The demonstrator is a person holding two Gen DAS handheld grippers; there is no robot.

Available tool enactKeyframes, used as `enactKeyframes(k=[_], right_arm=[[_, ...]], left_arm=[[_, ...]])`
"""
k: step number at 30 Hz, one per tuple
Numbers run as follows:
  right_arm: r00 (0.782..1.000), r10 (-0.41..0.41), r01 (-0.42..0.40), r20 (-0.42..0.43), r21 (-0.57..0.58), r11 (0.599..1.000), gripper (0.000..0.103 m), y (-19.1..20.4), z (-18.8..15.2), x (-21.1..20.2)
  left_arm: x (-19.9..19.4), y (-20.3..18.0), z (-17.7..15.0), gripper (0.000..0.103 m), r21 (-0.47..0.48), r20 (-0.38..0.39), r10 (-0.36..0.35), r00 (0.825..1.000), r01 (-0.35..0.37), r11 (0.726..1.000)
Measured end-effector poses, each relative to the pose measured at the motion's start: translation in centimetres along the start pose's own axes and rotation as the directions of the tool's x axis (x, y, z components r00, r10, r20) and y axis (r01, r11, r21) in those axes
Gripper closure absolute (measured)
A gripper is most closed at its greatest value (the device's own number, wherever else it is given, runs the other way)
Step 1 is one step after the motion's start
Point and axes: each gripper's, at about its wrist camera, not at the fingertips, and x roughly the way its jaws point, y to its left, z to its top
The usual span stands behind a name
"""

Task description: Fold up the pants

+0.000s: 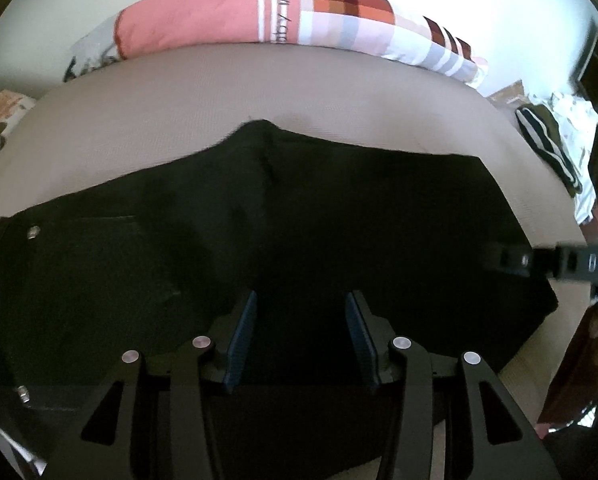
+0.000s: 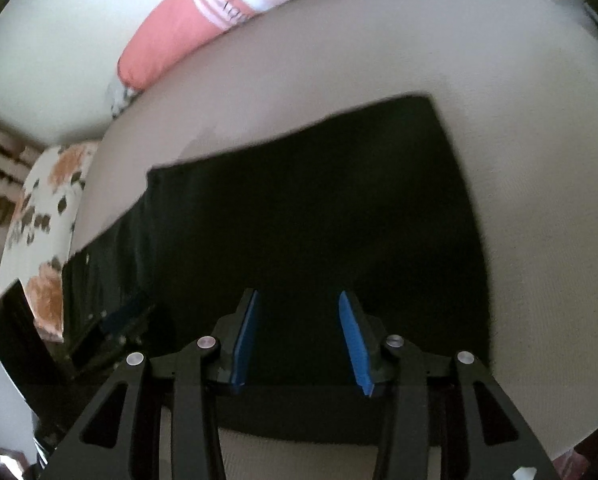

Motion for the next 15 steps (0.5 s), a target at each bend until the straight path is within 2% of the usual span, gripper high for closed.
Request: enactKeyframes(k=[5,8,15], right_arm=[[0.998,0.043,-0.045,-0.051,-0.039,0.998,0.061,2.1,-1.1,1.0],[0.998,0.029,-0.033,-0.051,-0.083,0.996,0.059,3.6,-1.9,1.5],[0.990,0.079,-0.096,-0.117,-0.147,0.984,0.059,7.1,-3.2,2.8]], left_arm=[[-2.3,1.6,0.0,0.053,0.013,0.035,0.062,0.997,-0.063,0.998],[-3.5,2.9,0.0,0.053,0.020,0.041,0.113,0.993,-0.114,0.993],[-6.4,6.2,-0.3,0.053,0.025,0.047,0.163,0.986,-0.164,0.986]])
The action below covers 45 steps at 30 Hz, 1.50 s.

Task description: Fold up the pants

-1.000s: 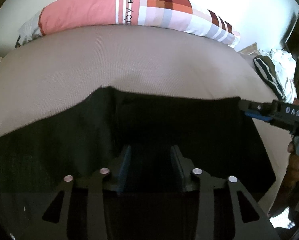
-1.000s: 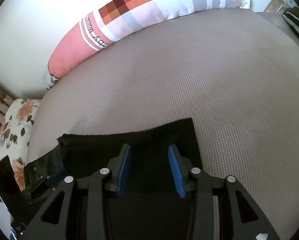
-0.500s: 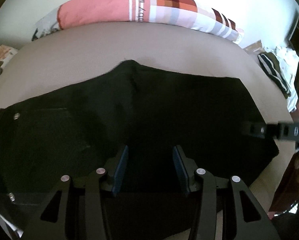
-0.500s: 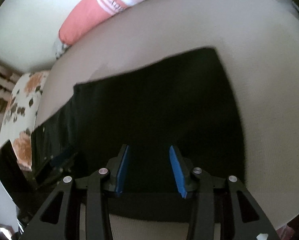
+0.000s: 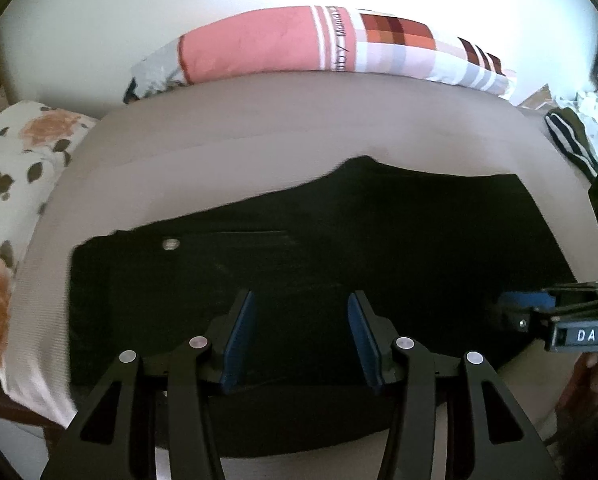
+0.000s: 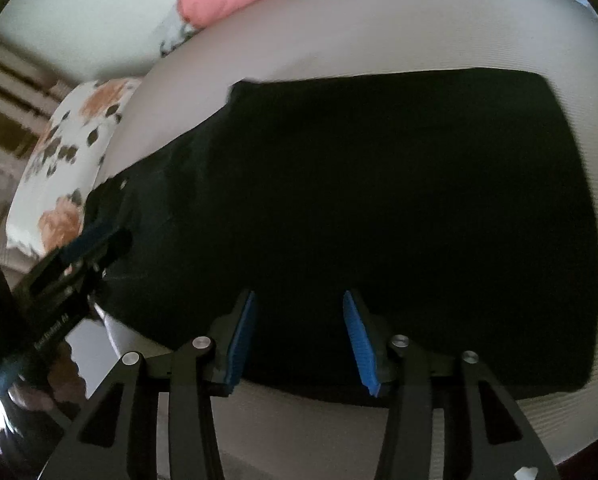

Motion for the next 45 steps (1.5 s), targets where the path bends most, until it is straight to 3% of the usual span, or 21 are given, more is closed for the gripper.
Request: enactKeyframes(k=[11,14,20,23,30,38,43,45], right_arm=[[0.998,0.037,-0.041,-0.052,-0.090,0.995,0.058,4.3,0.3,2.3],[0.997,0.057,-0.061,-0.053,-0.089,0.994,0.050,4.5,0.7,2.5],[0.989,0.150,-0.151,-0.015,-0.044,0.988,0.043,4.2,1.8,1.5],[0.982,0.186,-0.185,0.038,-0.027,0.982,0.042,4.1,2.7,0.2],[0.978,0.158,-0.164,0.137,0.037,0.986,0.040,3.9,4.8,-2.4],[0.981,0.100,-0.118,0.168,0.104,0.988,0.039,3.7,5.6,-3.3],[0.983,0.099,-0.117,0.153,0.118,0.986,0.039,4.5,5.6,-2.1],[0.983,0.107,-0.125,0.149,0.117,0.985,0.039,4.8,5.6,-1.7]], left_arm=[[-2.3,12.4,0.5,0.045,-0.212,-0.009,0.015,1.000,-0.016,0.977],[-1.5,16.1,0.3,0.042,-0.286,-0.035,-0.043,0.998,0.031,0.958],[1.5,21.5,-1.0,0.042,-0.405,-0.095,-0.206,0.974,0.151,0.902],[3.0,23.0,-1.6,0.042,-0.432,-0.114,-0.304,0.946,0.229,0.872],[6.6,25.1,-2.1,0.042,-0.465,-0.130,-0.518,0.846,0.409,0.785],[8.1,26.2,-1.6,0.042,-0.434,-0.065,-0.669,0.741,0.582,0.687],[9.4,25.8,-1.7,0.044,-0.445,-0.032,-0.763,0.645,0.674,0.589],[9.5,25.3,-1.5,0.045,-0.431,-0.029,-0.762,0.647,0.680,0.593]])
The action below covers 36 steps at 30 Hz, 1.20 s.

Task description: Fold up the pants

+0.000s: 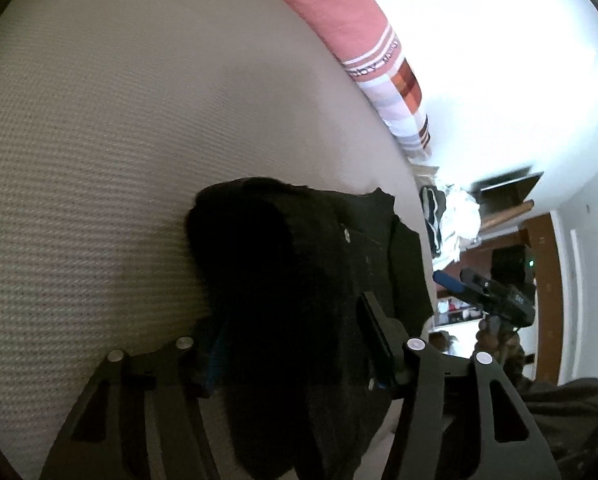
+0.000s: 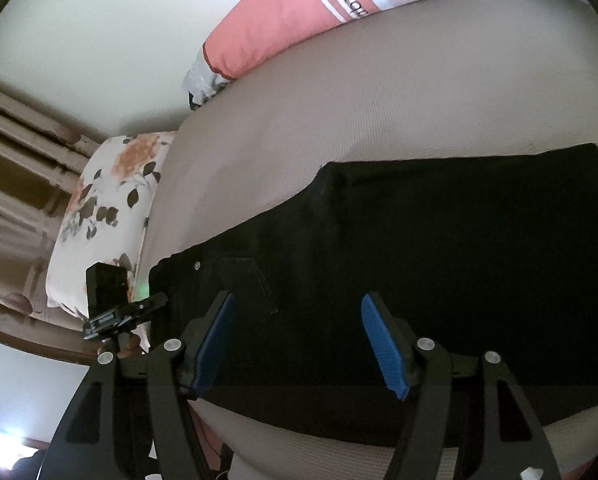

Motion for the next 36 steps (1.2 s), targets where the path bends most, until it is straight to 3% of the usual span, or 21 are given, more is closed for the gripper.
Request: enactKeyframes(k=[3,6,8,11,13,15,17,20,27,36], right_arm=[[1.000,0.018,-0.018,-0.004,0.004,1.000,0.039,0.3,-0.1,0.5],[1.000,0.028,-0.028,0.013,-0.010,1.000,0.039,0.3,-0.2,0.3],[0.999,0.028,-0.027,0.032,-0.019,0.999,0.039,0.1,-0.3,-0.3],[0.997,0.032,-0.031,0.067,-0.011,0.999,0.039,-0.9,-0.5,-1.7],[0.993,0.040,-0.041,0.110,0.003,0.999,0.039,-2.0,-0.6,-3.2],[0.988,0.028,-0.030,0.152,0.011,0.999,0.039,-3.2,-0.8,-4.8],[0.979,-0.004,0.002,0.204,0.006,1.000,0.039,-4.4,-1.0,-6.5],[0.958,-0.076,0.078,0.275,0.003,0.997,0.039,-6.2,-1.1,-8.4],[0.925,-0.104,0.086,0.366,0.067,0.994,0.038,-9.9,-1.4,-11.5],[0.895,-0.118,0.052,0.430,0.163,0.985,0.038,-13.5,-1.1,-14.0]], left_arm=[[0.6,-0.6,0.0,0.052,-0.006,0.037,0.030,0.999,-0.030,1.000],[0.7,-1.3,-0.6,0.062,-0.036,0.078,0.119,0.990,-0.117,0.993],[0.7,-2.3,-1.2,0.066,-0.063,0.107,0.204,0.973,-0.198,0.978],[0.8,-5.0,-1.9,0.070,-0.078,0.150,0.331,0.931,-0.323,0.943],[0.4,-6.8,-2.2,0.073,-0.100,0.182,0.353,0.918,-0.340,0.935],[0.0,-8.5,-2.2,0.078,-0.120,0.198,0.351,0.915,-0.333,0.935],[-0.2,-10.5,-2.2,0.079,-0.141,0.210,0.345,0.915,-0.321,0.936],[0.7,-14.2,-2.1,0.081,-0.121,0.227,0.372,0.900,-0.353,0.928],[5.2,-21.7,-1.5,0.087,-0.072,0.231,0.305,0.924,-0.296,0.952],[16.4,-28.6,-0.7,0.088,0.065,0.168,0.320,0.932,-0.335,0.940]])
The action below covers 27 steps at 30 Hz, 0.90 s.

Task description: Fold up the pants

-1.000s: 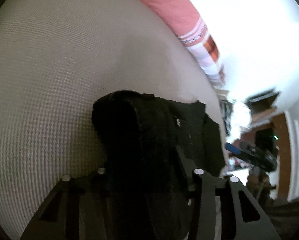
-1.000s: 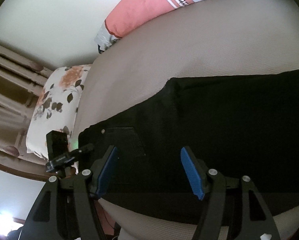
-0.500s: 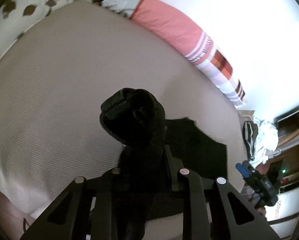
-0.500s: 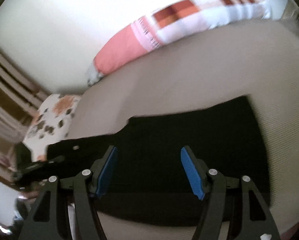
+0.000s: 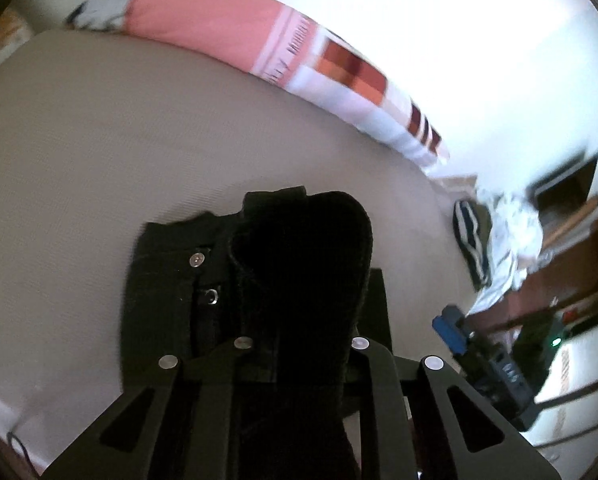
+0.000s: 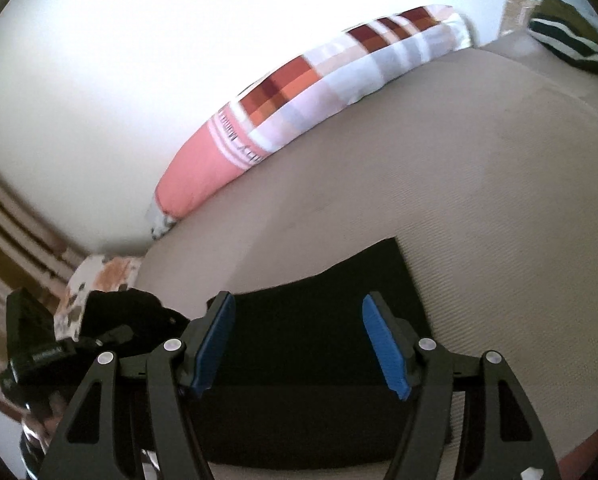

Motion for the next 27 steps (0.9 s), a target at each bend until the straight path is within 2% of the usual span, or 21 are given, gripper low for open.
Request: enactKeyframes(k=[4,8,12,13,14,17,19,21,24,25,27], right_arm=[[1.000,-0.005,0.005,0.005,0.055,0.998,0.038,-1.3,0.5,0.0],[1.000,-0.008,0.007,0.011,0.062,0.998,0.038,-1.7,0.7,-0.1],[1.000,-0.005,0.004,0.010,0.075,0.997,0.038,-2.1,0.8,0.1],[1.000,-0.004,0.003,0.007,0.077,0.997,0.038,-2.2,0.9,0.1],[1.000,-0.002,0.002,0.004,0.077,0.997,0.038,-2.3,0.8,0.2],[1.000,-0.005,0.005,-0.001,0.074,0.997,0.038,-2.2,0.7,0.4],[1.000,-0.005,0.006,-0.012,0.067,0.998,0.038,-2.2,0.6,0.6],[0.999,0.012,-0.010,-0.041,0.067,0.998,0.038,-2.2,0.5,1.1],[0.989,0.075,-0.066,-0.128,0.077,0.995,0.038,-2.2,-0.1,2.6],[0.979,0.102,-0.089,-0.176,0.079,0.993,0.038,-2.1,-0.2,3.4],[0.944,0.175,-0.154,-0.281,0.095,0.984,0.038,-2.0,-0.6,5.2]], left_arm=[[4.1,-2.9,-1.1,0.088,0.079,-0.032,0.057,0.998,-0.055,0.995],[7.6,-3.6,-2.2,0.086,0.125,-0.058,0.122,0.991,-0.114,0.986],[8.4,-4.0,-2.8,0.080,0.149,-0.059,0.136,0.989,-0.126,0.981],[8.3,-4.1,-2.8,0.076,0.154,-0.060,0.136,0.989,-0.126,0.980],[8.2,-4.4,-2.9,0.066,0.159,-0.059,0.128,0.990,-0.117,0.980],[6.4,-5.2,-2.8,0.042,0.177,-0.029,0.014,0.999,-0.008,0.984],[4.9,-5.7,-2.7,0.037,0.200,0.014,-0.012,1.000,0.009,0.980],[3.3,-5.4,-2.5,0.036,0.214,0.065,-0.006,0.998,-0.008,0.977],[1.3,-3.6,-2.3,0.035,0.209,0.132,0.074,0.989,-0.100,0.973],[0.9,-2.7,-2.3,0.035,0.201,0.142,0.121,0.982,-0.148,0.968],[0.3,-0.7,-2.5,0.035,0.179,0.146,0.164,0.976,-0.189,0.965]])
